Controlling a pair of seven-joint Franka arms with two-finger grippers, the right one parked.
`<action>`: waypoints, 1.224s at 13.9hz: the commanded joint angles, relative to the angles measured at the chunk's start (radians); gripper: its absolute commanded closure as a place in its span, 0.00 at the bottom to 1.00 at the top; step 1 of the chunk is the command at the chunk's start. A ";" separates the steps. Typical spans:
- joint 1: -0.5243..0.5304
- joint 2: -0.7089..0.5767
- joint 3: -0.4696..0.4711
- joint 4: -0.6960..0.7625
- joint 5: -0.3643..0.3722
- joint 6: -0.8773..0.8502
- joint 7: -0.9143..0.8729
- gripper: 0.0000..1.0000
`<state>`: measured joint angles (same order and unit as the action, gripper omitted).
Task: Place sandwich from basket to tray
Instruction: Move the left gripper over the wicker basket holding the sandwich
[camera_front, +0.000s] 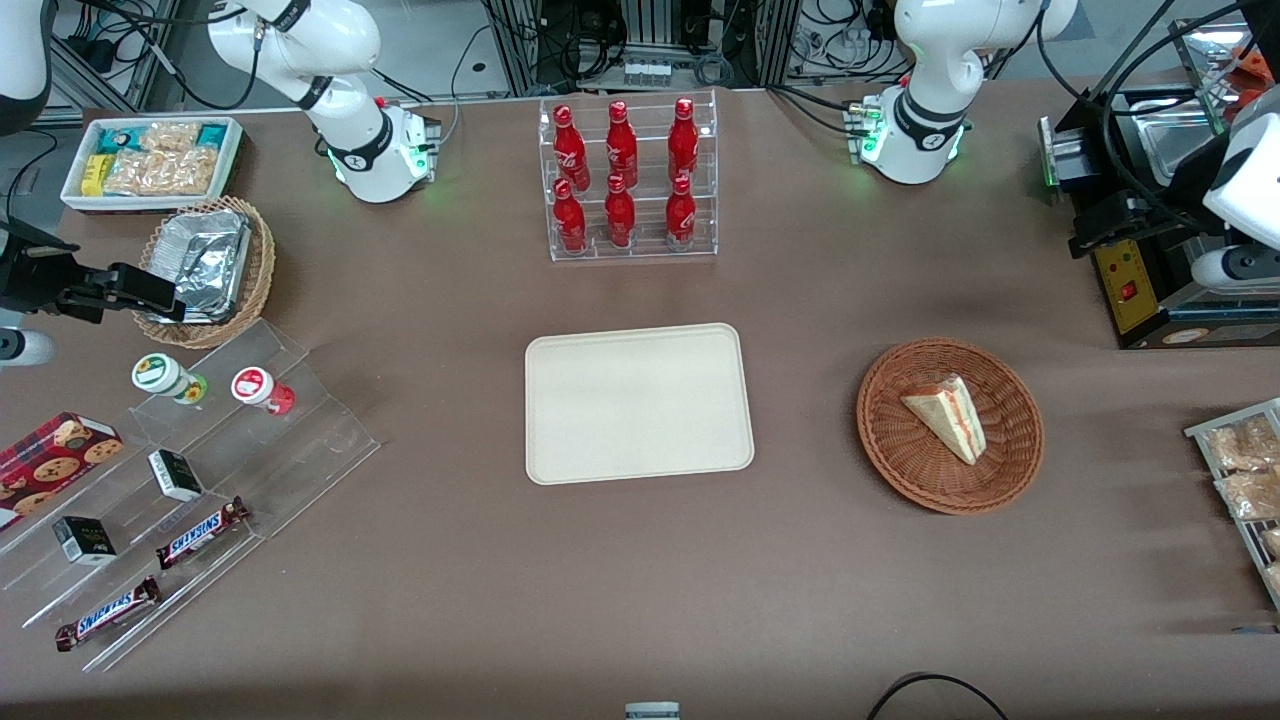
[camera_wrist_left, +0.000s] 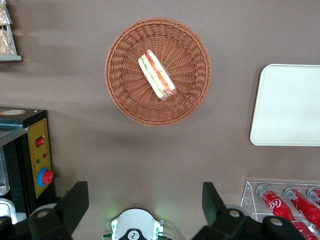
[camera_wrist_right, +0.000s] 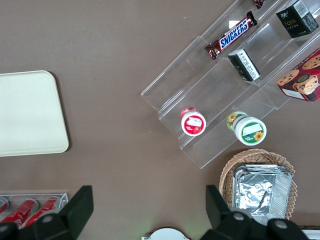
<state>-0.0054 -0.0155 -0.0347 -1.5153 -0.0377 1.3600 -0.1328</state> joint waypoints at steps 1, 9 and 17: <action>-0.001 0.005 0.004 0.015 0.007 -0.001 0.019 0.00; -0.005 0.084 0.001 -0.045 0.016 0.063 0.013 0.00; -0.005 0.118 0.001 -0.350 0.016 0.453 -0.002 0.00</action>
<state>-0.0076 0.1229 -0.0329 -1.8133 -0.0330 1.7631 -0.1292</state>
